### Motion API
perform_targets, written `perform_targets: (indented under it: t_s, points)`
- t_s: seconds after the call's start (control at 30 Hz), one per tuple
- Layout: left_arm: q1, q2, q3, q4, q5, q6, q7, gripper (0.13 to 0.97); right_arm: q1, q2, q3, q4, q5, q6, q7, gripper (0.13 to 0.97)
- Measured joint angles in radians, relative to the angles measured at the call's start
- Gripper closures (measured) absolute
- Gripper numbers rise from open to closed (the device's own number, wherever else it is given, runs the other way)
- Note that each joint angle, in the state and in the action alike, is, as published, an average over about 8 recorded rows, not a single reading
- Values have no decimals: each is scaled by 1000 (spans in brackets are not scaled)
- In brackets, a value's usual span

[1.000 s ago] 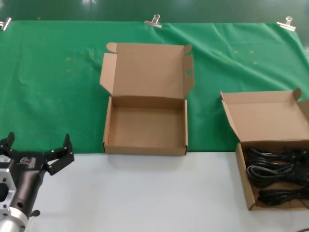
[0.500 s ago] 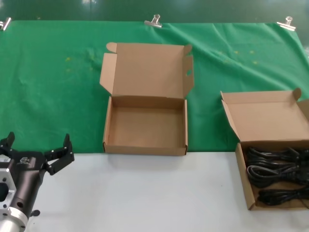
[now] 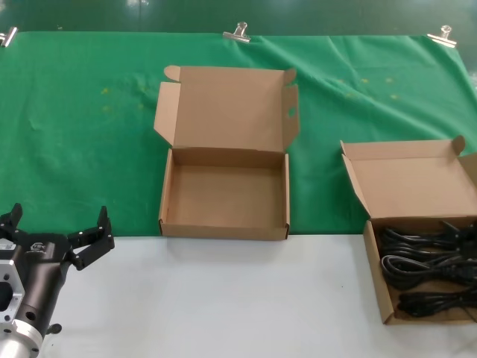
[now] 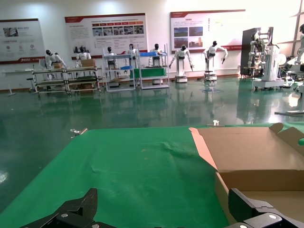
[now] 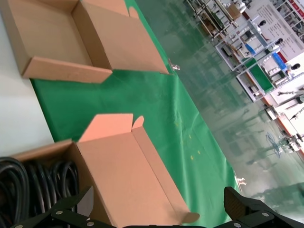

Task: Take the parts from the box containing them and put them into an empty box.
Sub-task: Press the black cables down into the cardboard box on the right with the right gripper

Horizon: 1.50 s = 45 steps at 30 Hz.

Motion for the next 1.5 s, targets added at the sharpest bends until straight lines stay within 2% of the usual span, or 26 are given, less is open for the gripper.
perform_targets:
  t_s: [0.33, 0.5, 0.87, 1.2, 1.37, 1.5]
  points:
    - [0, 0, 0, 0, 0, 0, 0, 132, 20, -6, 0, -58, -4, -36, 5, 129]
    - [0, 0, 0, 0, 0, 0, 0, 132, 20, 10, 0, -55, -105, -123, 109, 129]
    - [0, 0, 0, 0, 0, 0, 0, 132, 29, 49, 0, -74, -604, -397, 607, 129]
    - [0, 0, 0, 0, 0, 0, 0, 132, 92, 12, 0, -109, -1094, -572, 1061, 129]
    - [0, 0, 0, 0, 0, 0, 0, 132, 102, -17, 22, -108, -1299, -617, 1237, 129]
    - [0, 0, 0, 0, 0, 0, 0, 132, 86, -42, 71, -94, -1425, -650, 1332, 129]
